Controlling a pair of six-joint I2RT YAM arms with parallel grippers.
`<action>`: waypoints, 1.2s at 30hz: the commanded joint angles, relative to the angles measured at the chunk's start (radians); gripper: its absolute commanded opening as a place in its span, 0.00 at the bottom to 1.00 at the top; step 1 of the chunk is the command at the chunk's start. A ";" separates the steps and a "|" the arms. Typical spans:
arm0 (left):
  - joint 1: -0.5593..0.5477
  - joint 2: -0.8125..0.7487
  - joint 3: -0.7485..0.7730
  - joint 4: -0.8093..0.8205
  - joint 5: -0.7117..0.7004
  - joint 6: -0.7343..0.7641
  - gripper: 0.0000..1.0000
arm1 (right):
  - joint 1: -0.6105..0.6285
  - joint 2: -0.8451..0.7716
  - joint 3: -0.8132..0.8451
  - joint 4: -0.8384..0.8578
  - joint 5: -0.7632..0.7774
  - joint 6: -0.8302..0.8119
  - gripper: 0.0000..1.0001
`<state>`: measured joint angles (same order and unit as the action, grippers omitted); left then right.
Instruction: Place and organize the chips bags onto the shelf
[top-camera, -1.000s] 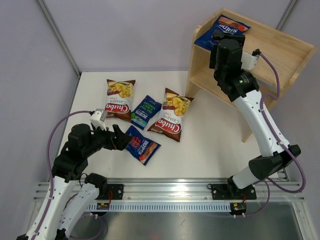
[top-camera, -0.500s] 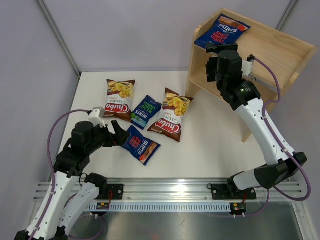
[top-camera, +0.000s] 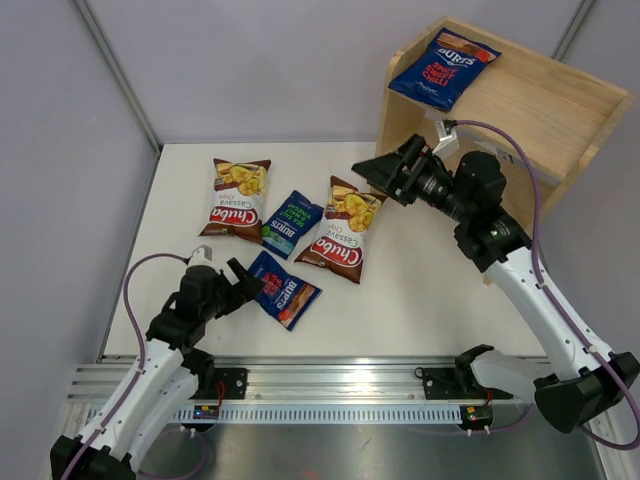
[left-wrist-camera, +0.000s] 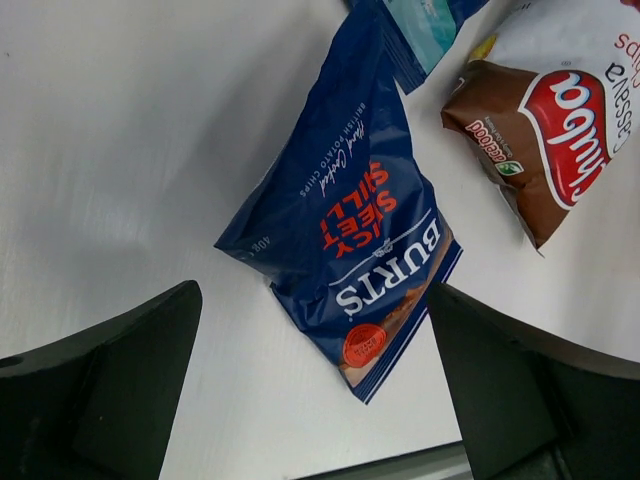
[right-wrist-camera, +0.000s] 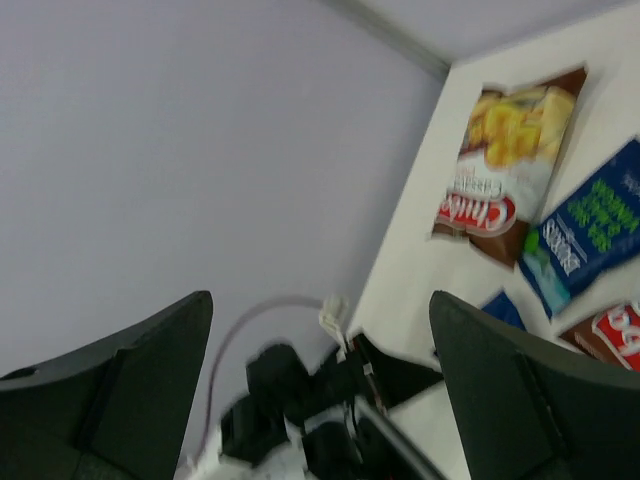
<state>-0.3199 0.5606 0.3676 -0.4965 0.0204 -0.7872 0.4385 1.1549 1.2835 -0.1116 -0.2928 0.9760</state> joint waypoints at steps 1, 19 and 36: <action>-0.002 -0.033 -0.058 0.220 -0.056 -0.072 0.99 | 0.002 -0.046 -0.114 0.066 -0.411 -0.181 0.96; 0.008 0.265 -0.271 0.828 -0.080 -0.098 0.67 | 0.002 -0.396 -0.408 -0.078 -0.626 -0.405 0.96; 0.008 -0.143 -0.142 0.698 0.211 -0.127 0.00 | 0.003 -0.448 -0.770 0.210 -0.569 -0.214 0.96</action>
<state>-0.3141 0.4709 0.1158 0.1932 0.0910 -0.9134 0.4385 0.7086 0.6369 -0.1116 -0.8749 0.6102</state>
